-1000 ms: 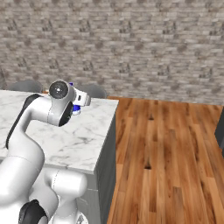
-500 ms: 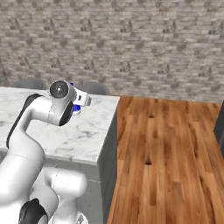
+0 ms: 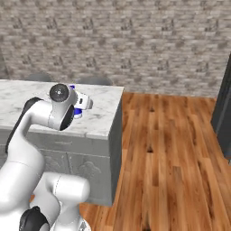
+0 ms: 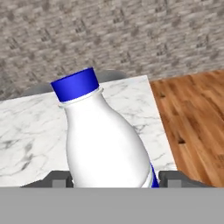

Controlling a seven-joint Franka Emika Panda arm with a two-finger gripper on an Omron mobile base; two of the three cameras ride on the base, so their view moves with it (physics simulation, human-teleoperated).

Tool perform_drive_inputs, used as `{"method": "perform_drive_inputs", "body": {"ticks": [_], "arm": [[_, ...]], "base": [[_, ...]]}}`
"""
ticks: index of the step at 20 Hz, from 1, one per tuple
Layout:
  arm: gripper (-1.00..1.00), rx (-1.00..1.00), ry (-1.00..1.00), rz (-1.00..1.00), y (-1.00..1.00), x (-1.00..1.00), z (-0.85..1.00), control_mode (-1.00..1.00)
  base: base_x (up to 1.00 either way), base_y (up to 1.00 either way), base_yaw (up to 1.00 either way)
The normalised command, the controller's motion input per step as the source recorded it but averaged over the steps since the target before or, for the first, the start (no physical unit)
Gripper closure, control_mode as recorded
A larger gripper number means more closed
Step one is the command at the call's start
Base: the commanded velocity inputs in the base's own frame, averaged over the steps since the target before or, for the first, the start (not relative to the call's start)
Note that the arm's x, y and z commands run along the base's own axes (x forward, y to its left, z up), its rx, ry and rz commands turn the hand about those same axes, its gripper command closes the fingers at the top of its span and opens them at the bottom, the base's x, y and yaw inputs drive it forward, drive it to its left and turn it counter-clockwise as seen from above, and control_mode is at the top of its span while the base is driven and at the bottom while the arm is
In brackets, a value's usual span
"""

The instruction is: Pick the bottled water from the counter and place it in the open cabinet.

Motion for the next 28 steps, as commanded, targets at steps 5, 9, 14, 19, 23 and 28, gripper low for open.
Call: {"method": "perform_drive_inputs", "body": {"ticks": [5, 9, 14, 19, 23, 28], "arm": [[1.00, 0.00, 0.00, 0.00, 0.00, 0.00, 0.00, 1.00], [1.00, 0.00, 0.00, 0.00, 0.00, 0.00, 0.00, 1.00], [1.00, 0.00, 0.00, 0.00, 0.00, 0.00, 0.00, 1.00], [1.00, 0.00, 0.00, 0.00, 0.00, 0.00, 0.00, 1.00], [1.00, 0.00, 0.00, 0.00, 0.00, 0.00, 0.00, 1.00], [1.00, 0.00, 0.00, 0.00, 0.00, 0.00, 0.00, 1.00]], "base": [[-0.02, 0.12, -0.38], [-0.03, 0.21, -0.60], [-0.01, 0.22, -0.60], [0.00, 0.14, -0.55], [0.00, -0.03, -0.49], [0.24, -0.43, -0.04]]}}
